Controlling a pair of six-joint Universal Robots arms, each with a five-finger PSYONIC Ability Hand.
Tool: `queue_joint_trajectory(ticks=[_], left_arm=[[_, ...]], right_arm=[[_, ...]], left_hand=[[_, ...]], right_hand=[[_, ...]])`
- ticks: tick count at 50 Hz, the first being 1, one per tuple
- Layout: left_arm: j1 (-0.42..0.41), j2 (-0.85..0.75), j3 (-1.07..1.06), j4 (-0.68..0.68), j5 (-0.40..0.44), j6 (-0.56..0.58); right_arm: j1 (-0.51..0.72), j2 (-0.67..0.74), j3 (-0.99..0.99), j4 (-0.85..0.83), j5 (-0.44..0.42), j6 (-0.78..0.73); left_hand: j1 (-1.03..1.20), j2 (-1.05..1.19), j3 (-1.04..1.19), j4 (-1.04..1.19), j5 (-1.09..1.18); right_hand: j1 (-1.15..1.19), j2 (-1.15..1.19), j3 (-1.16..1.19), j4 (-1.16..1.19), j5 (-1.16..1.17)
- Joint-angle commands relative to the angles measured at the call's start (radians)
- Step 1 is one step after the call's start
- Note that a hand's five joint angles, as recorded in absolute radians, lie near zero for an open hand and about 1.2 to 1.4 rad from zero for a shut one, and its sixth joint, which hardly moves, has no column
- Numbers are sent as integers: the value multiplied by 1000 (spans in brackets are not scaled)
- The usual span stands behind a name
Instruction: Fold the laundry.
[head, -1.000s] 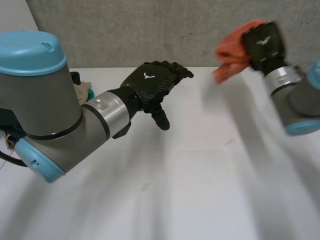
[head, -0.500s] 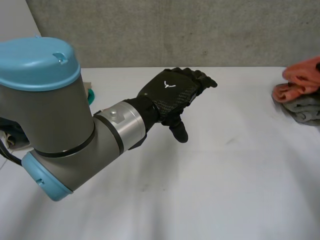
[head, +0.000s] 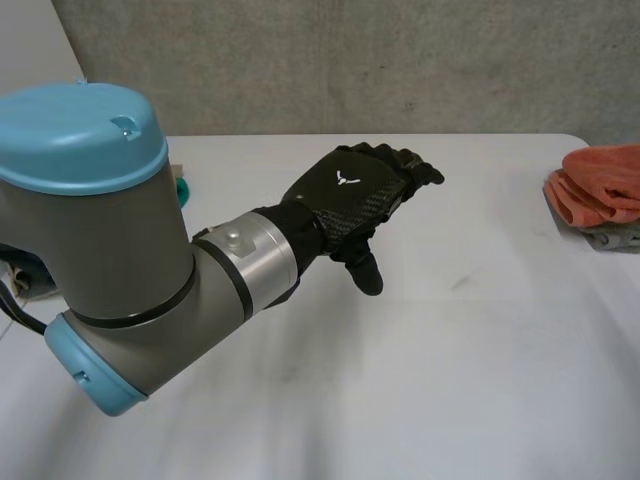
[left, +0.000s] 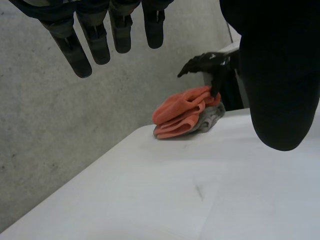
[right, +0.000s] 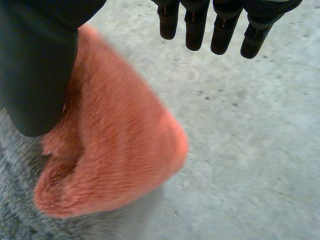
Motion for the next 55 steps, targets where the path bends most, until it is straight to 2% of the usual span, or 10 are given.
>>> queue_joint_trajectory(ticks=[1, 11, 19, 26, 32, 37, 41, 44, 47, 55], left_arm=[[-12, 34, 0, 0, 0, 0], [20, 129, 14, 47, -21, 1], [256, 206, 8, 184, -263, 18], [528, 102, 21, 221, -290, 137], [677, -136, 92, 222, -262, 357], [741, -393, 216, 221, -248, 625], [801, -519, 291, 222, -247, 736], [807, -565, 336, 224, -247, 733], [797, -581, 359, 225, -250, 701], [666, -283, 226, 276, -279, 385]], right_arm=[[-85, -204, 85, 216, 130, -43], [-61, -404, 86, 337, 413, -330], [218, -652, 371, 181, 249, -142], [416, -815, 716, 41, 10, -103], [545, -812, 845, 55, 38, -125], [548, -803, 888, 99, 78, -152], [545, -791, 911, 136, 83, -186], [543, -781, 919, 149, 85, -211], [543, -778, 919, 152, 89, -220], [525, -794, 916, 149, 106, -218]], left_hand=[[6, -2, -5, 0, -21], [3, -5, -8, -3, -24], [0, -8, -11, -5, -27], [-3, -11, -14, -8, -30], [-3, -11, -14, -8, -30], [-3, -11, -14, -8, -30], [23, 16, 12, 18, -3], [225, 217, 214, 220, 198], [1197, 1189, 1186, 1191, 1170], [1200, 1193, 1189, 1195, 1174]], right_hand=[[-56, -48, -43, -33, -51], [-56, -48, -43, -33, -51], [-56, -48, -43, -33, -51], [-56, -48, -43, -33, -51], [-56, -48, -43, -33, -51], [-56, -48, -43, -33, -51], [-56, -48, -43, -33, -51], [-56, -48, -43, -33, -51], [-56, -48, -43, -33, -51], [-56, -48, -43, -33, -51]])
